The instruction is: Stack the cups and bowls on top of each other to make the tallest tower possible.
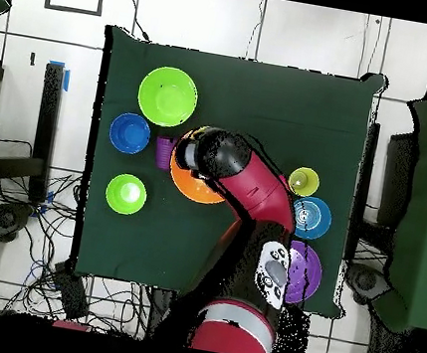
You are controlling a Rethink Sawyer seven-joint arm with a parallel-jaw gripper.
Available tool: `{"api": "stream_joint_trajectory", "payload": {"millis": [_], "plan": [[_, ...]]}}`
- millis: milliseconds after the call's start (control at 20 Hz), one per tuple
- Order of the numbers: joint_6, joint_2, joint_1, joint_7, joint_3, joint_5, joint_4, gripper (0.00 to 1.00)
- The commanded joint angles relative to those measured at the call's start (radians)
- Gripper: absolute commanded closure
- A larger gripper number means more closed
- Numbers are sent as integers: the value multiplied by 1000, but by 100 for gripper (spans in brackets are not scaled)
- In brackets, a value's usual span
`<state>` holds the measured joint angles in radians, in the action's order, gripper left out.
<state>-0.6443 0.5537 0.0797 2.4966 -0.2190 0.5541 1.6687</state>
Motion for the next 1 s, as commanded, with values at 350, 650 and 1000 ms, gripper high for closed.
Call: {"api": "stream_joint_trajectory", "payload": {"millis": [350,650,1000], "plan": [[328,-7,74,-56,155,-158,135,100],[376,11,107,-29,190,-194,158,100],[407,30,109,22,213,-209,186,100]]}}
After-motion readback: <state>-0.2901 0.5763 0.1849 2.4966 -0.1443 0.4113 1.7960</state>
